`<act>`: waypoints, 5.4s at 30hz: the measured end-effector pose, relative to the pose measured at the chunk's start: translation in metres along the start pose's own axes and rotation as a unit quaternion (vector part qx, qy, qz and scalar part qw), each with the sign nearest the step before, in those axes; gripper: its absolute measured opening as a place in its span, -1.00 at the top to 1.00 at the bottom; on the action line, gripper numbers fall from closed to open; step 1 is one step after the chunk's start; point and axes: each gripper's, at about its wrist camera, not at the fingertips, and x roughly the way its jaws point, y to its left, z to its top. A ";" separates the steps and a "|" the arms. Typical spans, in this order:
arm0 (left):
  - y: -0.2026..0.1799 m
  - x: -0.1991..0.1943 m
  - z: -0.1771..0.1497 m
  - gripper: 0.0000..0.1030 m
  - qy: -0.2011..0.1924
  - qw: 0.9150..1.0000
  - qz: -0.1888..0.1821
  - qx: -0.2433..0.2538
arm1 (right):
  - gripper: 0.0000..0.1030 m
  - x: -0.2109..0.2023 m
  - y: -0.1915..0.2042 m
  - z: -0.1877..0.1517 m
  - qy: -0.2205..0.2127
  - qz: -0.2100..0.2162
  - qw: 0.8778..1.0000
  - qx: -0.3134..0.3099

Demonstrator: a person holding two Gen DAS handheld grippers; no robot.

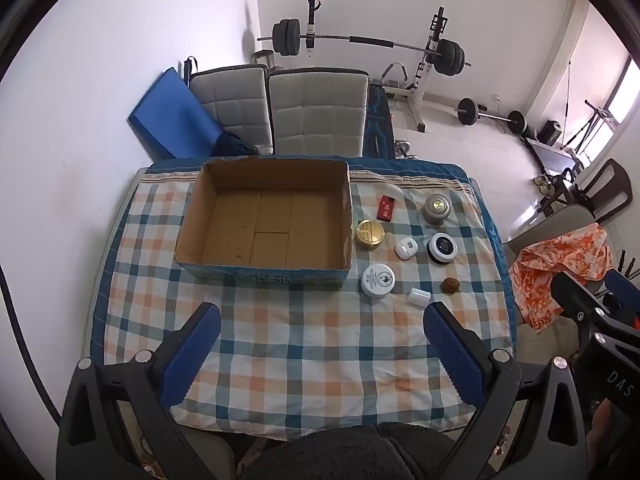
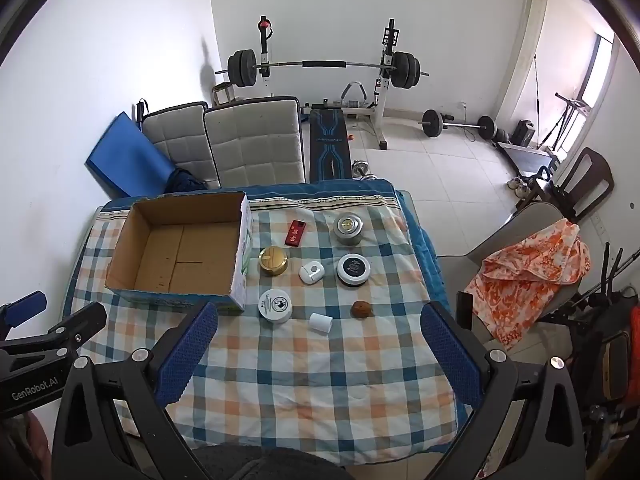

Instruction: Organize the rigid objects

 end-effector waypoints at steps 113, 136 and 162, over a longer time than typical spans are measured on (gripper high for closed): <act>-0.112 0.256 0.111 -1.00 0.143 0.988 -0.001 0.063 | -1.00 0.274 -0.077 0.050 0.198 -0.010 0.979 0.046; -0.178 0.485 0.089 -0.88 0.288 0.909 0.122 0.274 | -0.54 0.543 -0.117 0.006 0.353 0.039 0.926 0.124; -0.178 0.460 0.055 -0.30 0.334 0.926 0.001 0.174 | -0.48 0.560 -0.132 -0.011 0.372 -0.006 0.920 0.126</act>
